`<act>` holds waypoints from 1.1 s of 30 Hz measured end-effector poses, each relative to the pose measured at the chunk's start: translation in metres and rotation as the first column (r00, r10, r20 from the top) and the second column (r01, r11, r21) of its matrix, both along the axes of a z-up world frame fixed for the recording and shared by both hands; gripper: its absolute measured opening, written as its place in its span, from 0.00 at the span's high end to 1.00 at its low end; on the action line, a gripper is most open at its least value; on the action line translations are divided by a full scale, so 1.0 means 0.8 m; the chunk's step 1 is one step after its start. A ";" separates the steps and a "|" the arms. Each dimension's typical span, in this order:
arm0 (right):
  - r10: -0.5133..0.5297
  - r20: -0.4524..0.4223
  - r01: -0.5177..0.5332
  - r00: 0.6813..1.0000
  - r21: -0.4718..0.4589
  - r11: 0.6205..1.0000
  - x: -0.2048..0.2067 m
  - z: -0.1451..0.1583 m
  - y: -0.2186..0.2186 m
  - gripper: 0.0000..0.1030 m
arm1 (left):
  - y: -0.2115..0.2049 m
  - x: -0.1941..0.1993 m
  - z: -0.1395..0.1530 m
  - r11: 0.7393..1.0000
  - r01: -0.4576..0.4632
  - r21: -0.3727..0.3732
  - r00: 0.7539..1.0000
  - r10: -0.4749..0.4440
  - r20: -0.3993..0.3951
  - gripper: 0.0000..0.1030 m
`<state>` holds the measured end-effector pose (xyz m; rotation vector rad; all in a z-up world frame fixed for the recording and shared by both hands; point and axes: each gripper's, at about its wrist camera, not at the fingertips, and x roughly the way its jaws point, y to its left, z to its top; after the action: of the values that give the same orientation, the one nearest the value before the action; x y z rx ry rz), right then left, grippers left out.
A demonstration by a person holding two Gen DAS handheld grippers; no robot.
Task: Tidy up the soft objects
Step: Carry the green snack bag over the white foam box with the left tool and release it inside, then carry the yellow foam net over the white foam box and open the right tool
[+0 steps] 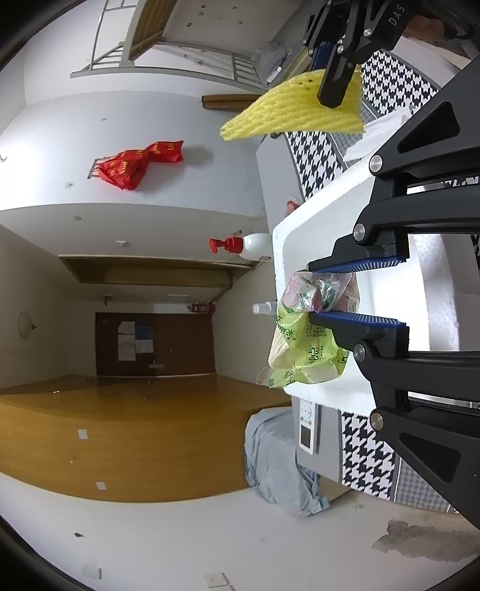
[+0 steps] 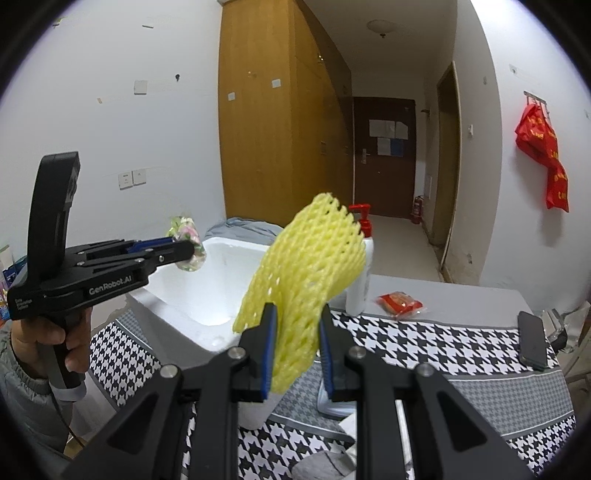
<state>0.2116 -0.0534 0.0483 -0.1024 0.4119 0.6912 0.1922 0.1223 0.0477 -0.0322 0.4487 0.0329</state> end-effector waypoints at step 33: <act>-0.003 0.004 0.003 1.000 -0.018 1.000 -0.003 0.002 0.001 0.76 | 0.012 -0.057 0.013 0.979 -0.198 0.053 0.971 0.188 0.150 0.01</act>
<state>0.2096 -0.0524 0.0500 -0.1203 0.4141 0.6842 0.1466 0.1316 0.0578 -0.0113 0.2982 0.2363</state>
